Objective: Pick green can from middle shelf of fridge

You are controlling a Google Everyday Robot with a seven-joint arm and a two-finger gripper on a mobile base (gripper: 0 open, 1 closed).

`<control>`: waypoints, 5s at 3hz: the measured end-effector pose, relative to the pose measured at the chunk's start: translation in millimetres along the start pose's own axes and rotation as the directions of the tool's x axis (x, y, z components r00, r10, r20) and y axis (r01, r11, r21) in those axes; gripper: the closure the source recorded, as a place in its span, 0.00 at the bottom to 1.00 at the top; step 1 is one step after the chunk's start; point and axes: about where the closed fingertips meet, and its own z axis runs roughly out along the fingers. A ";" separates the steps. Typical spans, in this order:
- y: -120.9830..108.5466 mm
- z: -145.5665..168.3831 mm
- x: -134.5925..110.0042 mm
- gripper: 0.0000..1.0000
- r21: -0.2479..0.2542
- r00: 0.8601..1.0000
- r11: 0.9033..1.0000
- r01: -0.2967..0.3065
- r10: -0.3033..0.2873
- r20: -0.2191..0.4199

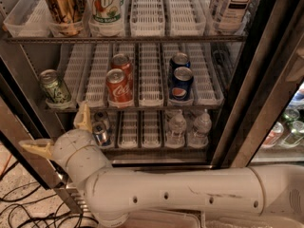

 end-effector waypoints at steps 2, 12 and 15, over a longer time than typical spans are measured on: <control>-0.3 -8.2 8.8 0.00 0.017 0.996 0.996 -0.087 0.087 0.007; -12.8 3.6 16.8 0.22 0.038 0.992 0.992 -0.117 0.119 -0.039; -22.2 18.3 15.7 0.21 0.028 0.996 0.996 -0.090 0.091 -0.026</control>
Offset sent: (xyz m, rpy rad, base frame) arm -0.0146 -0.0167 -0.0255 0.1940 0.1307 -0.0377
